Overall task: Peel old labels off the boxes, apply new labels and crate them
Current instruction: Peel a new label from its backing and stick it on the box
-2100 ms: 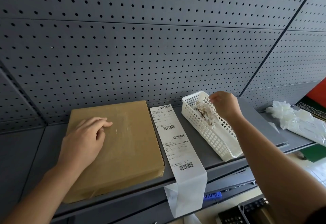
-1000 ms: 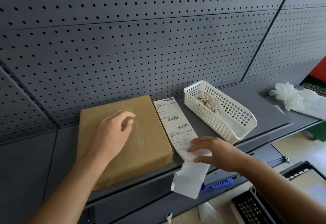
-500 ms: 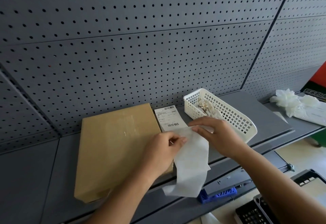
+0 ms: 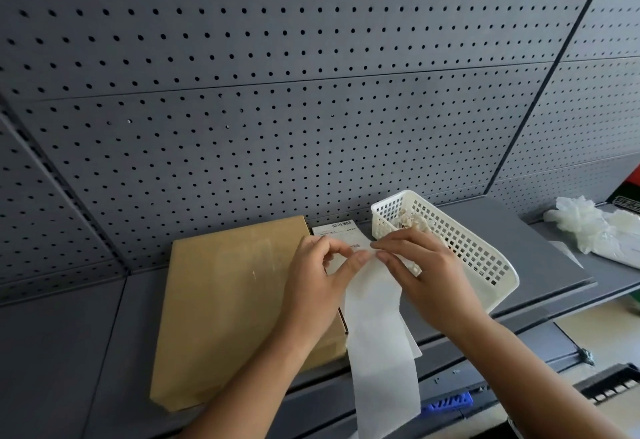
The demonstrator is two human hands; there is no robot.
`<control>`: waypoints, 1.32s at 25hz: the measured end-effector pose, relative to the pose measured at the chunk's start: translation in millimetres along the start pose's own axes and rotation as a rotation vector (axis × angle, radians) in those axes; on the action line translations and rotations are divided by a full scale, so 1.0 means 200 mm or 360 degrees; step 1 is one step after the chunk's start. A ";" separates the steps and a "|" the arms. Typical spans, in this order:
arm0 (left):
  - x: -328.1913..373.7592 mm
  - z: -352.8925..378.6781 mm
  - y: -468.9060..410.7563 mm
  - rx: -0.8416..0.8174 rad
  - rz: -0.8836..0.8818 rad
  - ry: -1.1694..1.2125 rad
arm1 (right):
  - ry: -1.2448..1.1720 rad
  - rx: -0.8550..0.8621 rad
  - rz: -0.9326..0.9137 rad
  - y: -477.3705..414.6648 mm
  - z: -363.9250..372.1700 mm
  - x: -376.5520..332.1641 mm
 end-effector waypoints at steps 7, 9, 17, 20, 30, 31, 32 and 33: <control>0.00 0.03 0.01 0.0015 -0.0041 0.0266 | 0.0237 -0.0078 -0.0040 0.02 0.04 -0.05; 0.00 0.03 0.02 -0.0013 -0.0052 0.0319 | 0.0126 -0.0126 0.0009 0.00 0.04 -0.06; -0.04 0.04 0.04 -0.0051 -0.0147 0.0432 | 0.0032 -0.0143 0.0071 -0.05 0.02 -0.07; -0.04 0.04 0.05 -0.0061 -0.0164 0.0453 | 0.0080 -0.0163 0.0137 -0.06 0.02 -0.08; -0.11 0.07 0.09 -0.0133 -0.0301 0.0354 | -0.0061 -0.0142 0.0514 -0.19 -0.02 0.03; -0.11 0.07 0.09 -0.0139 -0.0304 0.0359 | -0.0087 -0.0199 0.0507 -0.20 -0.02 0.03; -0.11 0.07 0.09 -0.0133 -0.0309 0.0380 | -0.0059 -0.0308 0.0448 -0.19 -0.01 0.02; -0.11 0.07 0.08 -0.0125 -0.0310 0.0407 | -0.0007 -0.0430 0.0382 -0.17 0.01 0.00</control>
Point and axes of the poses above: each hand's wrist, its own y-axis away from the middle knuckle, its own z-axis out of the palm, x = y × z, the point moved 7 cm from there along -y, towards the middle knuckle, and after that the axes turned 4 degrees about z, right-handed, at the moved point
